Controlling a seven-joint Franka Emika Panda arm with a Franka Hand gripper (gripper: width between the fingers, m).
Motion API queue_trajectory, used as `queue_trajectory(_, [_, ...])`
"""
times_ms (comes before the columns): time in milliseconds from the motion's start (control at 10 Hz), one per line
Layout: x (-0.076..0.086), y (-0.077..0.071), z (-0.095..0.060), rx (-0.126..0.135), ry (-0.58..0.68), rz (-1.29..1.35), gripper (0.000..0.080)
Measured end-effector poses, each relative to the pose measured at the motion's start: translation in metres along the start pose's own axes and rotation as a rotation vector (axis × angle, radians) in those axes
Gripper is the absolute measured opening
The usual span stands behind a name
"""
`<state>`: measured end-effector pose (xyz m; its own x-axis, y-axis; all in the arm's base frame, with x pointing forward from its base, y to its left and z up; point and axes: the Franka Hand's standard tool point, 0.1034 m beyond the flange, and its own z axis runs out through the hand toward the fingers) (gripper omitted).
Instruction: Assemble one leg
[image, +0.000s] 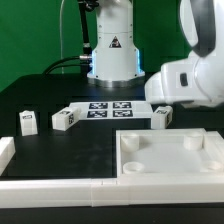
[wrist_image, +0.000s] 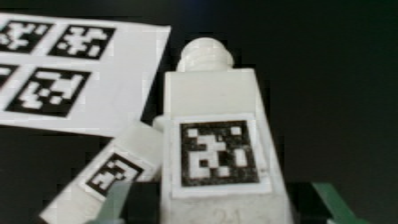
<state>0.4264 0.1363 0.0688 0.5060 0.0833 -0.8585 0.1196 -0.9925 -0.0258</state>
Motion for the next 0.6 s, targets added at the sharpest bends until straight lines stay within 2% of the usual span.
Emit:
queue_trajectory(200, [0.002,-0.001,-0.004,0.002,0.032,-0.002,0.0291])
queue_trajectory(300, [0.009,-0.002,-0.008,0.007,0.095,-0.001,0.0291])
queue_trajectory(600, [0.016,-0.005,-0.019,0.018,0.421,0.006,0.0291])
